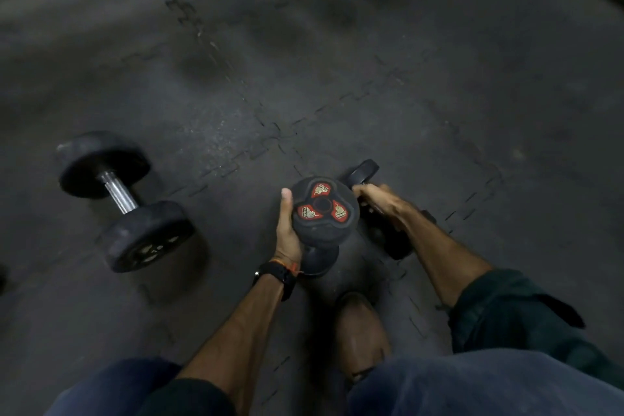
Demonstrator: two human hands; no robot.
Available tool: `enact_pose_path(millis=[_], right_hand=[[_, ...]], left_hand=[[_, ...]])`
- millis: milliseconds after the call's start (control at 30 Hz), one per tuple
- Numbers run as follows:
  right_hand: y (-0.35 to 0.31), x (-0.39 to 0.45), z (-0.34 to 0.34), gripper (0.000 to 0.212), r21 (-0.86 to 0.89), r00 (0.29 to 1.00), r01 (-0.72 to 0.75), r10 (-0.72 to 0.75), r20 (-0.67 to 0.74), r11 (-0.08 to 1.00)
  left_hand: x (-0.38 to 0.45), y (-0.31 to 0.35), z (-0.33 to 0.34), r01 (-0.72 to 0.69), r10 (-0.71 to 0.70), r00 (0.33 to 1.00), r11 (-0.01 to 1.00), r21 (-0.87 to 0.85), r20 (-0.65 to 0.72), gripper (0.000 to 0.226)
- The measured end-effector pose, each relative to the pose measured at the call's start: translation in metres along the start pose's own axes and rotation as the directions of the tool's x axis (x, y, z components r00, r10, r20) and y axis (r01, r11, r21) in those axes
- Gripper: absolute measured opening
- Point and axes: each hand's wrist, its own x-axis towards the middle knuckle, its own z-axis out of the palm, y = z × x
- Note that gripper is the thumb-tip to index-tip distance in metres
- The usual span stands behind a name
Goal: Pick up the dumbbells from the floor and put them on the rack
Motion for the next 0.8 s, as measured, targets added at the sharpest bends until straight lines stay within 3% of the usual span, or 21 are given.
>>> enact_pose_path(millis=[100,300,433,667,800], right_hand=[[0.005,-0.011,0.004,0.033,0.019,0.994,0.098,-0.097,-0.047,0.995],[0.059,-0.072,-0.011,0.055,-0.064,0.919,0.344,-0.35,-0.18,0.937],[0.068,-0.089,0.003,0.049,0.273,0.879,0.409,-0.296,-0.374,0.87],[0.103,-0.097,0.026,0.05,0.203,0.882,0.43,-0.362,-0.303,0.879],[0.115,-0.109,0.021,0.079,0.207,0.909,0.392,-0.342,-0.238,0.896]], left_hand=[[0.006,0.004,-0.004,0.0,0.001,0.998,1.0,0.013,-0.06,0.051],[0.012,0.01,-0.003,-0.042,0.034,0.996,0.995,-0.089,-0.085,0.042],[0.012,0.008,0.011,-0.04,0.032,0.995,0.995,-0.095,-0.091,0.044],[0.016,-0.002,0.021,-0.071,0.063,0.992,0.995,-0.065,-0.11,0.042],[0.009,-0.004,0.029,-0.04,0.036,0.994,0.999,-0.036,-0.107,0.043]])
